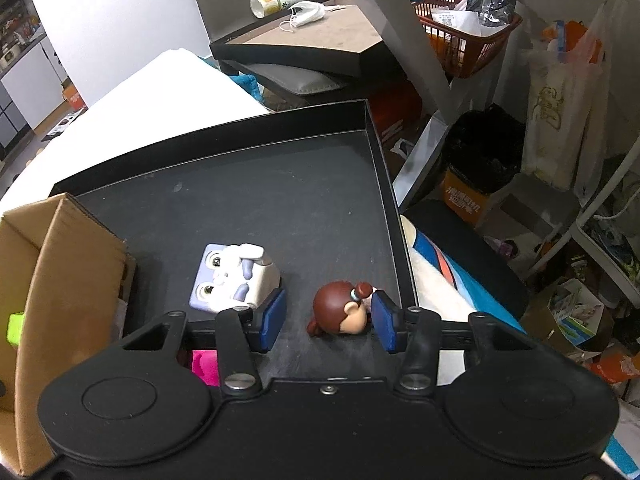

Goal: Organize rigid objects
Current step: 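Close the right tool on the brown-haired doll, then carry the doll into the box and open the right tool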

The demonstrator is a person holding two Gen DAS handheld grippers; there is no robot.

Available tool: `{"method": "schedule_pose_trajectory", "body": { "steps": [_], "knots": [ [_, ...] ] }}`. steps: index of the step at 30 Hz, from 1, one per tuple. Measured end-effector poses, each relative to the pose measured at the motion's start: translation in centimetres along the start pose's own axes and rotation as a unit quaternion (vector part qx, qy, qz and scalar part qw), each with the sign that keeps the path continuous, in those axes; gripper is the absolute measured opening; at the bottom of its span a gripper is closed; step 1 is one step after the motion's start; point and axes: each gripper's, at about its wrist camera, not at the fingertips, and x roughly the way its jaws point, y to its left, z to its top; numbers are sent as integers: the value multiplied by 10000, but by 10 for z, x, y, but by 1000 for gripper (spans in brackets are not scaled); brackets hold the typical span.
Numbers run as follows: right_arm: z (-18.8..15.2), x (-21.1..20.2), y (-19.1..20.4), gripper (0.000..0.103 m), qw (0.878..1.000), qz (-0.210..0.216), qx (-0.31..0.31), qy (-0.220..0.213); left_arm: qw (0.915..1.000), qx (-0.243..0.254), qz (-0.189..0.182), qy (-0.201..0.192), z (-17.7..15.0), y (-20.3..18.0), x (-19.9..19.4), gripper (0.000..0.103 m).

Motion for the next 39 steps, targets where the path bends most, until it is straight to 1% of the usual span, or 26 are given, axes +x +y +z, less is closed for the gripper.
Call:
{"method": "schedule_pose_trajectory", "body": {
  "steps": [4, 6, 10, 11, 12, 13, 15, 22, 28, 39],
  "knots": [
    [3, 3, 1, 47, 10000, 17, -13, -50, 10000, 3, 22, 12, 0, -1, 1, 14],
    [2, 5, 3, 48, 9999, -78, -109, -62, 10000, 5, 43, 27, 1, -2, 1, 14],
    [-1, 14, 1, 46, 9997, -192, -118, 96, 10000, -3, 51, 20, 0, -2, 2, 14],
    [-1, 13, 1, 45, 9997, -204, -137, 89, 10000, -20, 42, 12, 0, -2, 2, 14],
    [-1, 13, 1, 37, 9995, -243, -161, 86, 10000, -25, 44, 5, 0, -2, 2, 14],
    [-1, 12, 0, 35, 9995, -255, -178, 93, 10000, -29, 46, 6, -1, -2, 2, 14],
    [-2, 10, -2, 35, 9997, -136, -89, 167, 10000, -33, 45, 5, -1, -2, 1, 14],
    [-5, -11, 5, 35, 9998, 18, -136, 129, 10000, -50, -5, -15, -1, 1, 1, 14],
    [-7, -28, 14, 35, 9998, 66, -194, 85, 10000, -53, -17, -24, -1, 2, 0, 14],
    [-12, -54, 51, 35, 9982, 167, -578, 10, 9999, -81, -94, -78, -3, 5, -3, 15]
  ]
}}
